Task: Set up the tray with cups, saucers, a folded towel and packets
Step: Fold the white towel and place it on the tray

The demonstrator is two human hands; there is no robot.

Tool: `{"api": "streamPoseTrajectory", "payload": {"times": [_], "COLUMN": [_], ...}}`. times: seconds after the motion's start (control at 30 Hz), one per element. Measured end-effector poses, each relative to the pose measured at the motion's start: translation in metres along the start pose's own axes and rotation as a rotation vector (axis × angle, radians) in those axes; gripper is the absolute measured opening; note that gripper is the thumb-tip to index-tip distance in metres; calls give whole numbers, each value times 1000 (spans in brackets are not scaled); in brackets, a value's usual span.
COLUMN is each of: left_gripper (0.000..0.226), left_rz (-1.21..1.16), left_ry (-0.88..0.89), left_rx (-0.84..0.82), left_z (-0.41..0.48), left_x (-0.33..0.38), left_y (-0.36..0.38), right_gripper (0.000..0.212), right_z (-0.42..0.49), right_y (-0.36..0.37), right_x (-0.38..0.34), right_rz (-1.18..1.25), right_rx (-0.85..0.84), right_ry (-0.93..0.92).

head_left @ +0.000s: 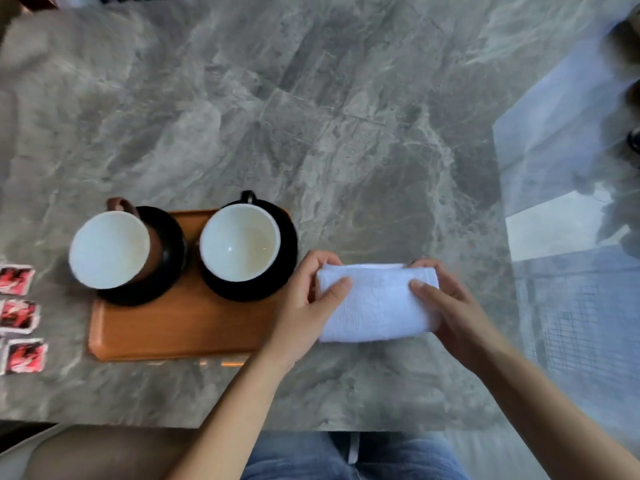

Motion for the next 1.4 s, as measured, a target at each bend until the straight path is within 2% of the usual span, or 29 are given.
{"api": "streamPoseTrajectory", "payload": {"times": [0.07, 0.2, 0.27, 0.37, 0.47, 0.6, 0.73, 0.87, 0.93, 1.03, 1.17, 1.4], "left_gripper": [12, 18, 19, 17, 20, 7, 21, 42, 49, 64, 69, 71], "left_rz": [3, 19, 62, 124, 190, 302, 606, 879, 1051, 1225, 1243, 1240], "left_ry": [-37, -142, -177, -170, -110, -48, 45, 340, 387, 243, 183, 116], "left_rx": [13, 72, 50, 3, 23, 56, 48, -25, -156, -337, -319, -326], "left_z": [-18, -49, -57, -59, -51, -37, -34, -53, -63, -68, -63, -59], "left_x": [-11, -36, -47, -57, -59, -66, -70, -53, -59, -90, -104, -115], "left_y": [-29, -94, -120, -149, -172, -190, -192, -175, -162, -159, -165, -163], "right_gripper": [13, 27, 20, 19, 19, 20, 19, 29, 30, 40, 58, 61], "right_z": [-2, -8, -8, -3, 2, 4, 6, -4, -15, -25, -22, -10], "right_y": [30, 91, 115, 138, 155, 172, 179, 189, 200, 217, 214, 212], "right_x": [8, 23, 30, 40, 52, 56, 55, 52, 50, 65, 93, 97], "right_rz": [-6, -114, -223, -341, -509, -701, -982, -1194, -1336, -1540, -1596, -1659], "right_rx": [-14, -50, -58, 28, 155, 328, 406, 492, 447, 272, 92, 97], "right_ry": [-37, -66, -82, -118, -182, -266, -279, -337, -418, -430, -214, -148]}}
Point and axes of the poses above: each hand's wrist, its own z-axis towards the middle knuckle, its own y-axis out of the palm, x = y × z, the point moved 7 cm from there along z, towards the middle knuckle, and after that the axes turned 1 degree about -y, right-handed, at the moved point
